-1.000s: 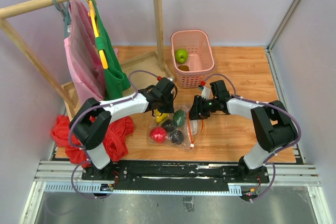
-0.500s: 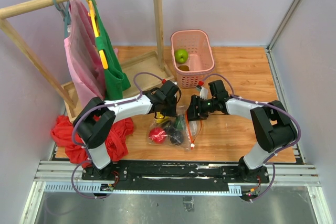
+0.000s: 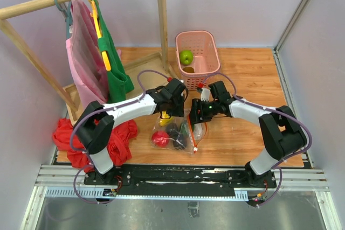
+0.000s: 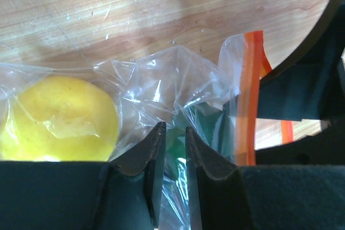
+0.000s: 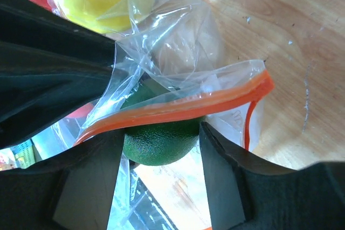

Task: Open the zip-top bag and remove the fake food
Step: Pick up the fake fruit from the zipper food storage bag.

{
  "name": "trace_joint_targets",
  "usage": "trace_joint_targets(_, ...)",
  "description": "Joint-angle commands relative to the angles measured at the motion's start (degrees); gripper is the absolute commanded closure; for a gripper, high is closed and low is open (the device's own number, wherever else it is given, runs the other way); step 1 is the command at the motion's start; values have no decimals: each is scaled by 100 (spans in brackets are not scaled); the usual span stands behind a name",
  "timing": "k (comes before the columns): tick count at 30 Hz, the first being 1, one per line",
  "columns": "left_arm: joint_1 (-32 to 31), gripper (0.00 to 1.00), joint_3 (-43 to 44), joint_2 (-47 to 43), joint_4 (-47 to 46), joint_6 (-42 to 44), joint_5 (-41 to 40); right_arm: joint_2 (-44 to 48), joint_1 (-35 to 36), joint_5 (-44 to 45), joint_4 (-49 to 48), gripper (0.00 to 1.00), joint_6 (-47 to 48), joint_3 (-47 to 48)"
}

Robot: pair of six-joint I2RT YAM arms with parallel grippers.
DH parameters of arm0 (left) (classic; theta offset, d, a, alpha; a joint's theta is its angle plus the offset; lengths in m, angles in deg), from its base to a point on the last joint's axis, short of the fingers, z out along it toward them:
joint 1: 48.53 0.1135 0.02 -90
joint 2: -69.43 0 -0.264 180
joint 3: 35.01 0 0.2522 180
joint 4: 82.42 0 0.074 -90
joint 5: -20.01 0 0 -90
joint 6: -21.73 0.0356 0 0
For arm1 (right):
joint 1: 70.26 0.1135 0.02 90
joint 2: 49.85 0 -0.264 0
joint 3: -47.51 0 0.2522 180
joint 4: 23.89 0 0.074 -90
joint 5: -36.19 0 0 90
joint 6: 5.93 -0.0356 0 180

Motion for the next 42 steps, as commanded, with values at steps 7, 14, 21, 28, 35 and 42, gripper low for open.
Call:
trace_joint_targets(7, -47, 76, 167, -620, 722, -144, 34, -18, 245, 774, 503, 43, 463, 145)
trace_joint_targets(14, -43, 80, -499, -806, 296, -523, 803, -29, 356, 655, 493, 40, 414, 209)
trace_joint_targets(21, -47, 80, -949, -730, -361, -788, 1365, 60, 426, 676, 529, 31, 458, 172)
trace_joint_targets(28, -48, 80, -1289, -618, -935, -1033, 1713, 163, 728, 876, 525, 25, 501, 47)
trace_joint_targets(35, -39, 80, -1518, -674, -1120, -1151, 1719, 108, 880, 1183, 727, 31, 644, 87)
trace_joint_targets(42, 58, 78, -1680, -1010, -1050, -1154, 1529, 223, 881, 1375, 781, 42, 854, 94)
